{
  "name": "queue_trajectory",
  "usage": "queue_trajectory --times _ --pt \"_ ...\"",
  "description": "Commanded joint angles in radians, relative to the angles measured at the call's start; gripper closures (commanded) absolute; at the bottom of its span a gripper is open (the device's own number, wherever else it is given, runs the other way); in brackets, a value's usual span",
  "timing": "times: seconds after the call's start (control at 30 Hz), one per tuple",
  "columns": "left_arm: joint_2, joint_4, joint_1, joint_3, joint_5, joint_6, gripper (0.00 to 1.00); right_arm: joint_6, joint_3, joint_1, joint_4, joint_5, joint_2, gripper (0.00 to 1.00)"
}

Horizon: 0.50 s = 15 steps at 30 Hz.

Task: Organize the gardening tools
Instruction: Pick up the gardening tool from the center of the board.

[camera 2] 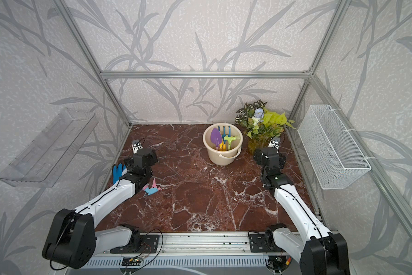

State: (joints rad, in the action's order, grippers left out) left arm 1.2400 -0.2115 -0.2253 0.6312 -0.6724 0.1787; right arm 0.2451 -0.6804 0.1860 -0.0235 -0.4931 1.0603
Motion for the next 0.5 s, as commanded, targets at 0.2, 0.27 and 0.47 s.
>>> queue_trajectory --times 0.2,0.27,0.47 --pt "0.063 -0.183 0.022 -0.049 -0.027 -0.08 0.0 -0.061 0.118 -0.017 -0.226 -0.109 0.07 0.01" --pt "0.07 -0.241 0.024 -0.08 -0.034 -0.09 0.0 -0.074 0.123 -0.017 -0.248 -0.126 0.094 0.01" --pt "0.085 -0.406 0.024 -0.153 -0.035 -0.14 0.0 -0.115 0.167 -0.017 -0.362 -0.157 0.164 0.01"
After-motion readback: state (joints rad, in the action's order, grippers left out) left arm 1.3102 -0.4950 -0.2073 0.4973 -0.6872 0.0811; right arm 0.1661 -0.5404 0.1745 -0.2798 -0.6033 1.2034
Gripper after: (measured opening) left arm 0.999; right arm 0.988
